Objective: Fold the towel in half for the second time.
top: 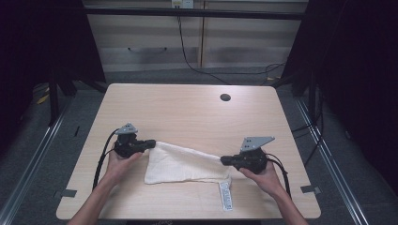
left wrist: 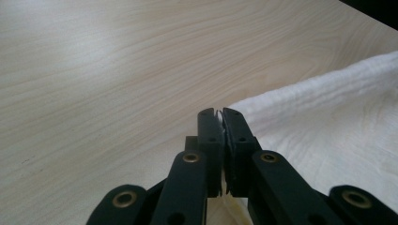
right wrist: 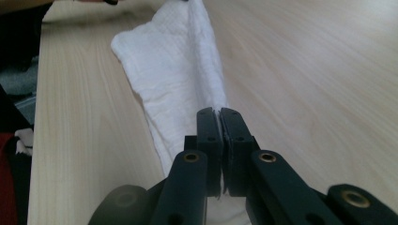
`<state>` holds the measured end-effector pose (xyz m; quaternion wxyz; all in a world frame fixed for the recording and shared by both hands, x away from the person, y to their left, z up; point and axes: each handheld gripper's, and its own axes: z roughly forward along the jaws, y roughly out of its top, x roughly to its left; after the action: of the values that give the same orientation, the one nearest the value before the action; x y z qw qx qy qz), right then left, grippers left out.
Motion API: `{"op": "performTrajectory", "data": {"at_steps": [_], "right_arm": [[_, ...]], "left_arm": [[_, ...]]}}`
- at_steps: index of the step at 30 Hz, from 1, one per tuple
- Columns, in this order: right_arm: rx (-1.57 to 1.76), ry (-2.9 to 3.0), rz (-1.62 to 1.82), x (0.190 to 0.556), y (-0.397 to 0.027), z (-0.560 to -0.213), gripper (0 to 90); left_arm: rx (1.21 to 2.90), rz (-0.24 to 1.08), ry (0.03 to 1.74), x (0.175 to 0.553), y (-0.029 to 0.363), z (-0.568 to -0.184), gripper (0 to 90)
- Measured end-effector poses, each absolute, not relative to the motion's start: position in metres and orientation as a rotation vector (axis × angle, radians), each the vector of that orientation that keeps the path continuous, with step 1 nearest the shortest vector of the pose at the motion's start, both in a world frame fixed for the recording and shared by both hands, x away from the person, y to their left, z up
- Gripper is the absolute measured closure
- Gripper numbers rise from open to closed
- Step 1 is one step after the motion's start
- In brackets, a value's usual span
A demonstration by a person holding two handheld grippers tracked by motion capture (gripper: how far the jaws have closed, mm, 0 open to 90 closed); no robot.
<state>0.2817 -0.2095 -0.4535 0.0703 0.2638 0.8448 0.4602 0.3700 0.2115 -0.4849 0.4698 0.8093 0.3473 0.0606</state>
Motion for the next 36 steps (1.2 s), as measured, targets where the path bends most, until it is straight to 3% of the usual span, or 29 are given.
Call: {"op": "performTrajectory", "data": {"at_steps": [16, 36], "right_arm": [[0.831, 2.738, 1.229, 0.266, -0.201, -0.497, 88.1], [1.031, 2.589, 1.089, 0.289, -0.219, -0.496, 88.7]], "left_arm": [[1.967, 0.19, 0.779, 0.363, 0.199, -0.472, 87.1], [1.943, 0.205, 0.644, 0.362, 0.176, -0.448, 87.0]]}}
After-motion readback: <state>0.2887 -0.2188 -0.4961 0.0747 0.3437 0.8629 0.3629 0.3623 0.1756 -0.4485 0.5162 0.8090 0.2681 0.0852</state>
